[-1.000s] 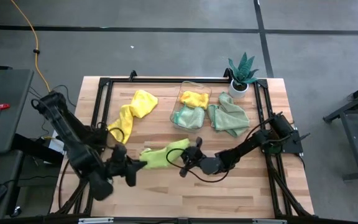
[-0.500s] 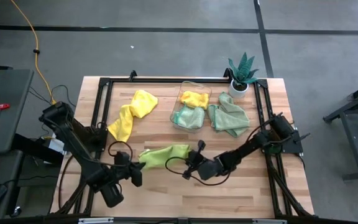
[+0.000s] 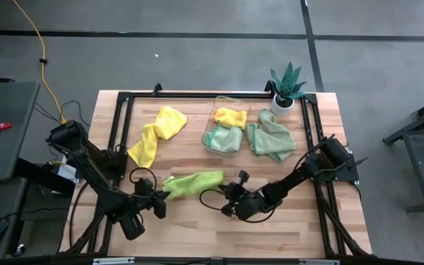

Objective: Fold microfiber towels
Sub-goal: Fold the green towel

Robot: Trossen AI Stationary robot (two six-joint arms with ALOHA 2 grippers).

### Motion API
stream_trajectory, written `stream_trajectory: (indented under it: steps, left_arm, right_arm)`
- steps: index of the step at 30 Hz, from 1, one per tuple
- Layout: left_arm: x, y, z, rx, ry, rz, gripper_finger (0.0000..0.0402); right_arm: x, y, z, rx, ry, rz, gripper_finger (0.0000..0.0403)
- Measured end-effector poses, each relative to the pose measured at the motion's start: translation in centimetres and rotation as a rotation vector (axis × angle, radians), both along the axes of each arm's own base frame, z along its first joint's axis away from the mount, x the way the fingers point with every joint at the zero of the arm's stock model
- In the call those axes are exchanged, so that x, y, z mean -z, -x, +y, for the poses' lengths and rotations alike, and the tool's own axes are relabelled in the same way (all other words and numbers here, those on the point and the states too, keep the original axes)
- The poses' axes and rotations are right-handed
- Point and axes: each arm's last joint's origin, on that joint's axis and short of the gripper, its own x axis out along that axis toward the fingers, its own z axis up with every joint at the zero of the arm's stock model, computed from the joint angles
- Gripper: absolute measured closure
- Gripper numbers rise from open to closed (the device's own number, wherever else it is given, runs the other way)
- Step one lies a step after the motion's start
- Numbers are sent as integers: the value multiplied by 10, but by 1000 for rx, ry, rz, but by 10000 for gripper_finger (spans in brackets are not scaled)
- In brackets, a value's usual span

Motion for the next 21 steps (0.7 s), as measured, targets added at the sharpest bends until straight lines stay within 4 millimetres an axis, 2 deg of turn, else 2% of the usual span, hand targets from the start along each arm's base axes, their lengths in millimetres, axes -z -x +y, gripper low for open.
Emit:
stream_trajectory:
  steps: [7, 12, 16, 21]
  left_arm:
    - [22, 8, 1, 59, 88, 29, 402]
    - [23, 20, -9, 98, 133, 25, 402]
    - [23, 31, -19, 147, 160, 30, 402]
    - [23, 42, -27, 196, 174, 44, 402]
  right_arm:
    - [7, 7, 5, -86, -30, 112, 403]
    - [5, 10, 12, -159, -48, 214, 403]
    - [5, 9, 15, -268, -149, 287, 403]
    - [5, 7, 14, -250, -203, 271, 403]
